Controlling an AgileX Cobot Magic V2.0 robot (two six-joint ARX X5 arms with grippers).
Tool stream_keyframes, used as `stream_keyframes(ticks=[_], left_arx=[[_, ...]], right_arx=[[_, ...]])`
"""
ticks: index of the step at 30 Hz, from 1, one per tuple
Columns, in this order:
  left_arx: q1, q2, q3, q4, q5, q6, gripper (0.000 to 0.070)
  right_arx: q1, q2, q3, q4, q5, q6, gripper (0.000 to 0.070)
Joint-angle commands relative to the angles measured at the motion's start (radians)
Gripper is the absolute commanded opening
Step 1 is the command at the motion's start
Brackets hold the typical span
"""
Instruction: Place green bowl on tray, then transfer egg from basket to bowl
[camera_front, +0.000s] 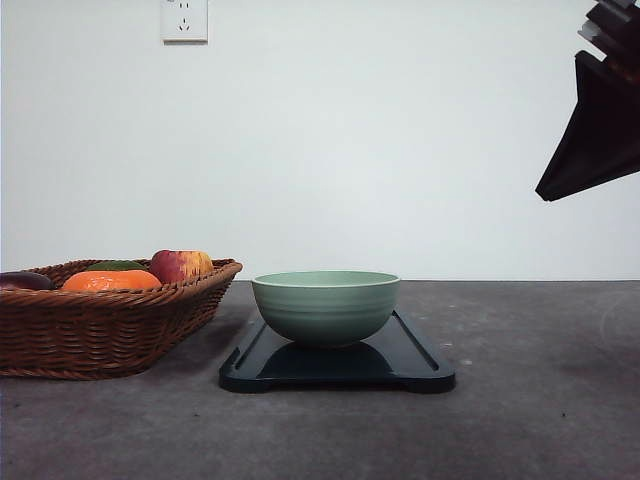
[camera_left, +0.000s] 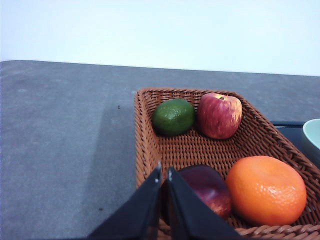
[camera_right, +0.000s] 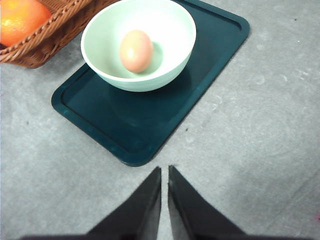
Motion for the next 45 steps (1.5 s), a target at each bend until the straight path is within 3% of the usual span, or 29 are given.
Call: stream_keyframes(ticks=[1, 30, 34, 39, 45], left_arx=[[0.003, -0.001, -0.020, 0.006, -0.003, -0.008, 0.0013], [0.013, -0.001, -0.019, 0.014, -0.002, -0.010, 0.0013], [0.013, -0.001, -0.020, 0.013, -0.002, -0.010, 0.0013], [0.013, -0.001, -0.019, 0.014, -0.002, -0.010, 0.0013], [0.013, -0.001, -0.019, 0.014, -0.002, -0.010, 0.0013]], right_arx=[[0.005, 0.004, 0.003, 0.010, -0.003, -0.004, 0.0015], [0.005, 0.004, 0.003, 0.011, -0.002, -0.004, 0.0015], [0.003, -0.009, 0.002, 0.009, 0.016, -0.066, 0.0015], [-0.011, -0.121, -0.065, 0.045, 0.099, -0.090, 0.0015], [-0.113, -0.372, -0.257, 0.160, 0.119, -0.084, 0.0015]])
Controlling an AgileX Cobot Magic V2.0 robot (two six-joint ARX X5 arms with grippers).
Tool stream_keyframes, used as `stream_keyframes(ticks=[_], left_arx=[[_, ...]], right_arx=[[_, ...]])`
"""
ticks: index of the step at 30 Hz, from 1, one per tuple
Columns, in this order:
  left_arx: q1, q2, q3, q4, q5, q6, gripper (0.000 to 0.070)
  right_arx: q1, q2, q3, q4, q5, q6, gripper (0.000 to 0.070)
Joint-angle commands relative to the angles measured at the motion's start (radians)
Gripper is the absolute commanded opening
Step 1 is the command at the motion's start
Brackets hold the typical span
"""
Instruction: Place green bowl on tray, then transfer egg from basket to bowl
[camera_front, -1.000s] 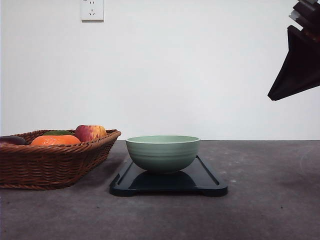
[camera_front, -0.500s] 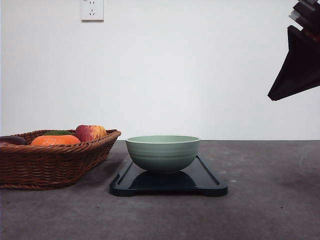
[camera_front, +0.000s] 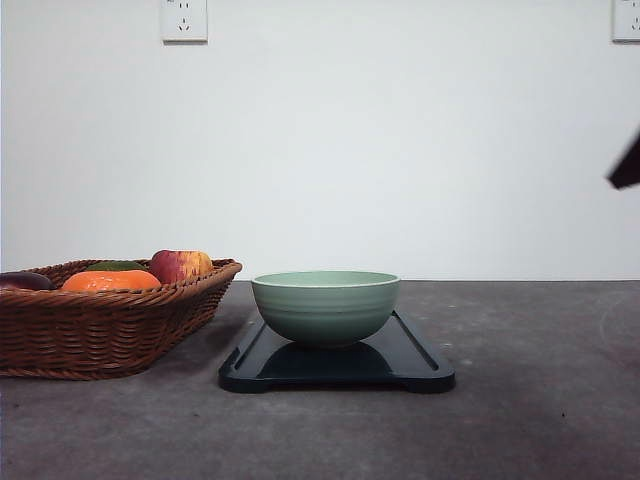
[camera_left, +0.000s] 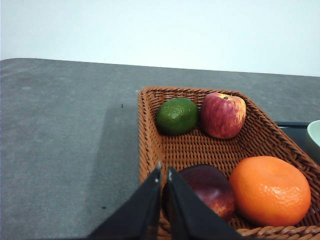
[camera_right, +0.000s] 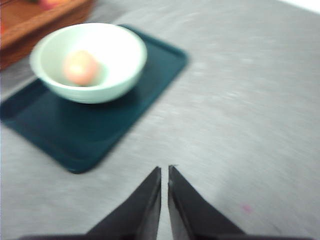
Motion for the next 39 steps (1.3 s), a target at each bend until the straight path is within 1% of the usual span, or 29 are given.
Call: stream_keyframes(ticks=[1, 5, 7, 12, 15, 17, 39], left_arx=[[0.002, -0.001, -0.019, 0.012, -0.002, -0.007, 0.0013], [0.002, -0.001, -0.019, 0.012, -0.002, -0.007, 0.0013], [0.002, -0.001, -0.019, 0.012, -0.002, -0.007, 0.0013], [0.002, -0.001, -0.019, 0.012, -0.002, -0.007, 0.0013], [0.002, -0.001, -0.019, 0.012, -0.002, -0.007, 0.0013], [0.002, -0.001, -0.019, 0.012, -0.002, -0.007, 0.0013], [0.002, -0.001, -0.019, 0.012, -0.002, -0.007, 0.0013]], right_arx=[[-0.028, -0.068, -0.041, 0.040, 0.005, -0.005, 0.0015], [-0.118, -0.231, -0.141, 0.073, 0.008, 0.007, 0.0015], [-0.158, -0.306, -0.187, 0.091, 0.030, 0.025, 0.0015], [-0.227, -0.453, -0.289, 0.110, 0.077, 0.084, 0.0015], [-0.255, -0.521, -0.332, 0.110, 0.077, 0.119, 0.0015], [-0.263, -0.552, -0.354, 0.117, 0.075, 0.127, 0.0015], [-0.264, -0.550, -0.361, 0.159, 0.076, 0.126, 0.0015]])
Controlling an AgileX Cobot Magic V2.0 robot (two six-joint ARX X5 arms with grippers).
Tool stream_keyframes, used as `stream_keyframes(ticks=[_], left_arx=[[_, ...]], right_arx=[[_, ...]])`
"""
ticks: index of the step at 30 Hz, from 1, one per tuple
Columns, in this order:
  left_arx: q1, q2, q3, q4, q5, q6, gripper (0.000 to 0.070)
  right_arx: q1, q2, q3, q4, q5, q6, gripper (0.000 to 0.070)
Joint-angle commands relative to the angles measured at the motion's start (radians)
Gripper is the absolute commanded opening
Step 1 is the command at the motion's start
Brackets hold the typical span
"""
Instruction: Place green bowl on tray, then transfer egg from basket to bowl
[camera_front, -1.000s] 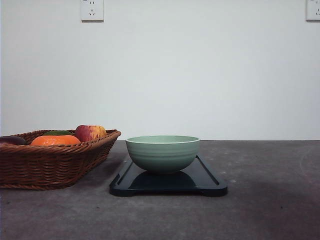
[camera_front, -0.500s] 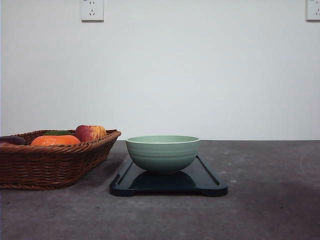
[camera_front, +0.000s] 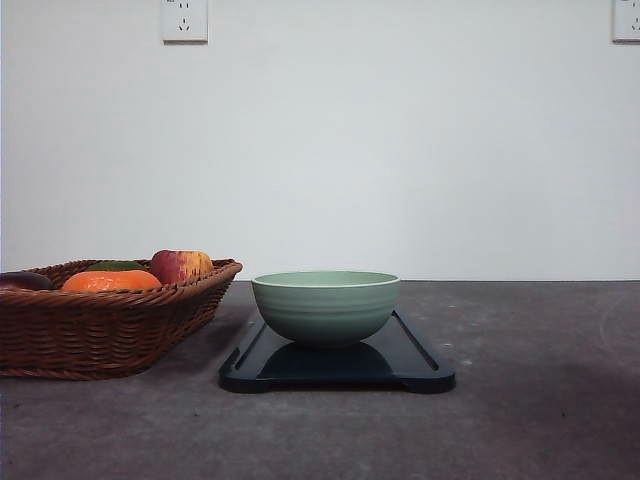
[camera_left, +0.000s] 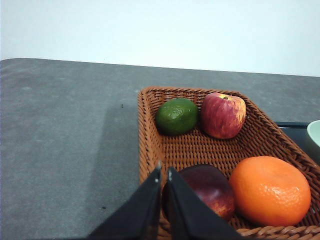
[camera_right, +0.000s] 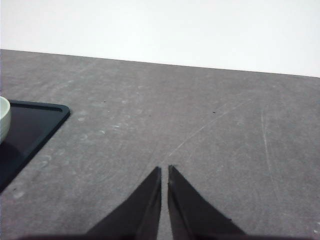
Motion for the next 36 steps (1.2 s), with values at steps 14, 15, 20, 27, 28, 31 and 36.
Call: stream_keyframes(ticks=[14, 15, 20, 27, 28, 31, 36], left_arx=[[0.002, -0.001, -0.019, 0.012, -0.002, -0.007, 0.0013], [0.002, -0.001, -0.019, 0.012, -0.002, -0.007, 0.0013], [0.002, -0.001, -0.019, 0.012, -0.002, -0.007, 0.0013], [0.002, -0.001, -0.019, 0.012, -0.002, -0.007, 0.0013], [0.002, -0.001, -0.019, 0.012, -0.002, -0.007, 0.0013], [0.002, -0.001, -0.019, 0.012, -0.002, -0.007, 0.0013], [0.002, -0.001, -0.019, 0.012, -0.002, -0.007, 0.0013]], right_arx=[[0.001, 0.000, -0.005, 0.013, 0.001, 0.013, 0.0015], [0.001, 0.000, -0.005, 0.013, 0.001, 0.013, 0.0015], [0.001, 0.000, -0.005, 0.013, 0.001, 0.013, 0.0015], [0.001, 0.000, -0.005, 0.013, 0.001, 0.013, 0.0015], [0.001, 0.000, -0.005, 0.013, 0.001, 0.013, 0.0015], [0.001, 0.000, -0.005, 0.013, 0.001, 0.013, 0.0015], [0.001, 0.000, -0.005, 0.013, 0.001, 0.013, 0.0015]])
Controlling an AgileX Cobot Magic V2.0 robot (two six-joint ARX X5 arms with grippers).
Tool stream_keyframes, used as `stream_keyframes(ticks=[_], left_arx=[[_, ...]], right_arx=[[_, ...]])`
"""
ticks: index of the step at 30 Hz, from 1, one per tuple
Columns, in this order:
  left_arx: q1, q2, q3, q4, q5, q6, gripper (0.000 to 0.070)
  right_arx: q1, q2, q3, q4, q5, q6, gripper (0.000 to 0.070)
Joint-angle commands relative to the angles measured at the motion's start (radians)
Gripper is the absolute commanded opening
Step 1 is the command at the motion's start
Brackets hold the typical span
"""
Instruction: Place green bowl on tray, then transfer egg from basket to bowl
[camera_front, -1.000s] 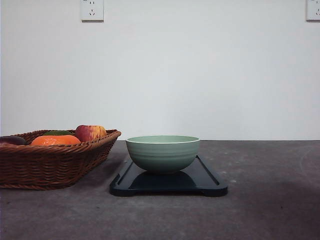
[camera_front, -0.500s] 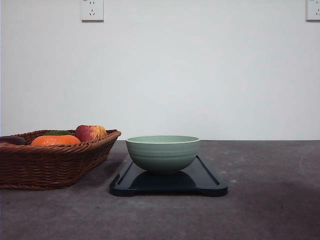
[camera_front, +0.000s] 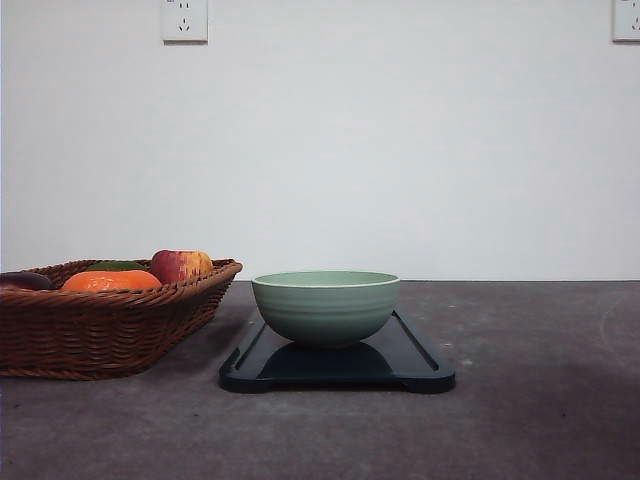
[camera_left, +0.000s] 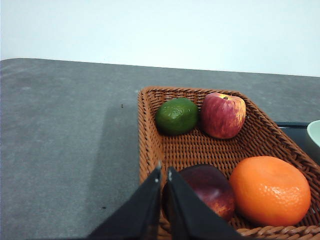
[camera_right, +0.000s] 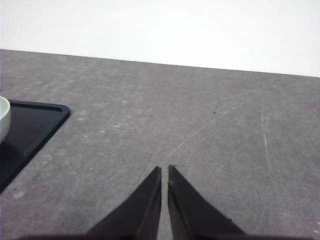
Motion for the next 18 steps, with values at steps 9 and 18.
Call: stream_keyframes(ticks=[9, 18], left_arx=[[0.002, -0.001, -0.019, 0.012, -0.002, -0.007, 0.0013], [0.002, -0.001, -0.019, 0.012, -0.002, -0.007, 0.0013]], right_arx=[[0.001, 0.000, -0.005, 0.013, 0.001, 0.013, 0.0015], [0.001, 0.000, -0.005, 0.013, 0.001, 0.013, 0.0015]])
